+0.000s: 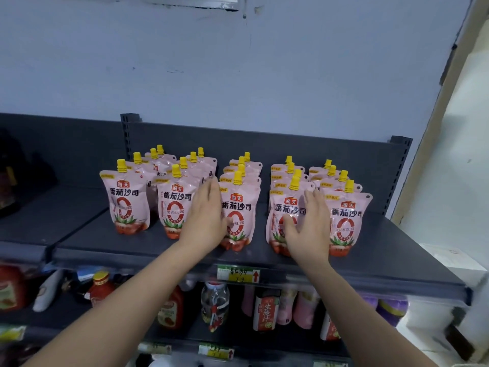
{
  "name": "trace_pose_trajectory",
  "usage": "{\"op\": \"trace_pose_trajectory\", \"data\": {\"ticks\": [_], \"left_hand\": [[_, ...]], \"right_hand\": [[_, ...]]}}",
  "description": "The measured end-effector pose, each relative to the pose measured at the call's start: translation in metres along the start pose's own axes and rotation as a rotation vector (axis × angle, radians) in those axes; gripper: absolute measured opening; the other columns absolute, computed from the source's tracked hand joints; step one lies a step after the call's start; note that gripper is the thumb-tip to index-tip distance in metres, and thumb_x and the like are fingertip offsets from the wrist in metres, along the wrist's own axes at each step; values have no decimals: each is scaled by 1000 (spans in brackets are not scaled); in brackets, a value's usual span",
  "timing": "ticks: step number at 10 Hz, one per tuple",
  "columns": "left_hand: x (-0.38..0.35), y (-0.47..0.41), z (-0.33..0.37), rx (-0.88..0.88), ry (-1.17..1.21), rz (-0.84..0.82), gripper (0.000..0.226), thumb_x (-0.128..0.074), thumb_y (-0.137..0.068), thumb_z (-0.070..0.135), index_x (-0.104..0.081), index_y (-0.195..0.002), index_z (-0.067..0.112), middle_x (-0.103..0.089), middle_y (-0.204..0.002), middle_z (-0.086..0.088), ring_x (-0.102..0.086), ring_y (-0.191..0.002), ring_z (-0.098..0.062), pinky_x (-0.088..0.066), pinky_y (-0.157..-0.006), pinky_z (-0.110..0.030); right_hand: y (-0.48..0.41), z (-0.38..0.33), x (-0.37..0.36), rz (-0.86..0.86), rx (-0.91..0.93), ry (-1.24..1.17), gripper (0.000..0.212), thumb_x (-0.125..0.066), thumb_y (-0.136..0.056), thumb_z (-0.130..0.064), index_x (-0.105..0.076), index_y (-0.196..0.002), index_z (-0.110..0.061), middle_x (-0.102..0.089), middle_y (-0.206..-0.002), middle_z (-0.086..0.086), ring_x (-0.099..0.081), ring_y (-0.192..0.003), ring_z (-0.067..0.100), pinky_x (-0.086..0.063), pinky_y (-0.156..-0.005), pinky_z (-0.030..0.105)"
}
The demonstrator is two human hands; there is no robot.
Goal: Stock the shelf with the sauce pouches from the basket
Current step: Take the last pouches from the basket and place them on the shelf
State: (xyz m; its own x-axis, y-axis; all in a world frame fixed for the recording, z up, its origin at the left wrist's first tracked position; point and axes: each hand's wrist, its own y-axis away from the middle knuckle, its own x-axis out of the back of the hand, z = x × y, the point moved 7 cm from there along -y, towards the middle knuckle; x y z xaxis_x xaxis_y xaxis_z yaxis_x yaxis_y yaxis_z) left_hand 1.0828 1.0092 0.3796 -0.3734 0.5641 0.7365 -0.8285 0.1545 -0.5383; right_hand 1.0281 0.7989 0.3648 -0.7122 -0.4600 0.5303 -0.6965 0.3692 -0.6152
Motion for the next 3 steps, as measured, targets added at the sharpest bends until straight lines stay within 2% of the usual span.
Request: {"op": "trace_pose_trajectory", "data": {"ticks": [1,3], "left_hand": [[14,7,6,-118,-212,-12,89,-65,-87,32,-8,-152,9,-10,-161,-7,-6,-149,-22,-11,-119,-36],[45,18,-2,-201,-476,-79,83,-61,-87,39,-15,-151,11,-19,-159,-6,-14,-147,-24,-16,-119,-43]], "right_hand": [[6,-20,-1,-76,105,55,64,-57,-93,-26,-28,-149,-14,-20,-160,5,-10,-149,20,-11,-119,34],[15,-54,-7,-226,222,298,67,-64,-87,-37,-36,-144,-15,-34,-153,7,-27,-143,25,-27,-114,42]]}}
